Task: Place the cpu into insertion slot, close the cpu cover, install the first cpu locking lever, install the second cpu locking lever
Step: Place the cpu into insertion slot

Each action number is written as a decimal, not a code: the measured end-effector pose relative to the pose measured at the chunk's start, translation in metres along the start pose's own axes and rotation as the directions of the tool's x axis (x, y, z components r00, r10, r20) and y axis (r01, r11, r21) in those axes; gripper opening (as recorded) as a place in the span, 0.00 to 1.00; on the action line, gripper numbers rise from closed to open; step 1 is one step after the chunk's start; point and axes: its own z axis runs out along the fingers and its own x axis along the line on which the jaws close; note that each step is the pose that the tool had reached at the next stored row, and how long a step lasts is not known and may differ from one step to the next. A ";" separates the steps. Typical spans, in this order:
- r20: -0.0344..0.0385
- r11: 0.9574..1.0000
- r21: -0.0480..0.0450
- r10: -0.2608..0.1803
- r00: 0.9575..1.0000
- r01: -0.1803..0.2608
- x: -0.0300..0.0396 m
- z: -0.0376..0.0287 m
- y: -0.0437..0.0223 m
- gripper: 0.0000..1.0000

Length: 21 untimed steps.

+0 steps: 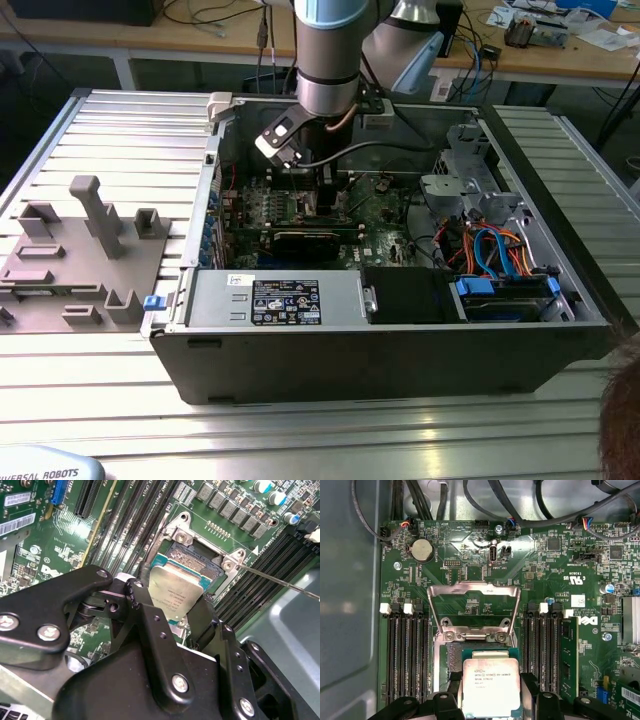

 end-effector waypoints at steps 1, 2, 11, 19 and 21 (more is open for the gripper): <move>0.000 1.000 0.000 0.000 1.000 0.000 0.0001 0.0001 -0.0002 0.55; 0.000 1.000 0.000 0.000 1.000 0.000 0.0003 0.0003 -0.0003 0.55; 0.000 1.000 0.000 0.001 1.000 -0.001 0.0008 0.0015 -0.0009 0.55; 0.000 1.000 0.000 0.001 1.000 -0.001 0.0008 0.0025 -0.0024 0.55; 0.000 1.000 0.000 0.001 1.000 -0.001 0.0008 0.0027 -0.0027 0.55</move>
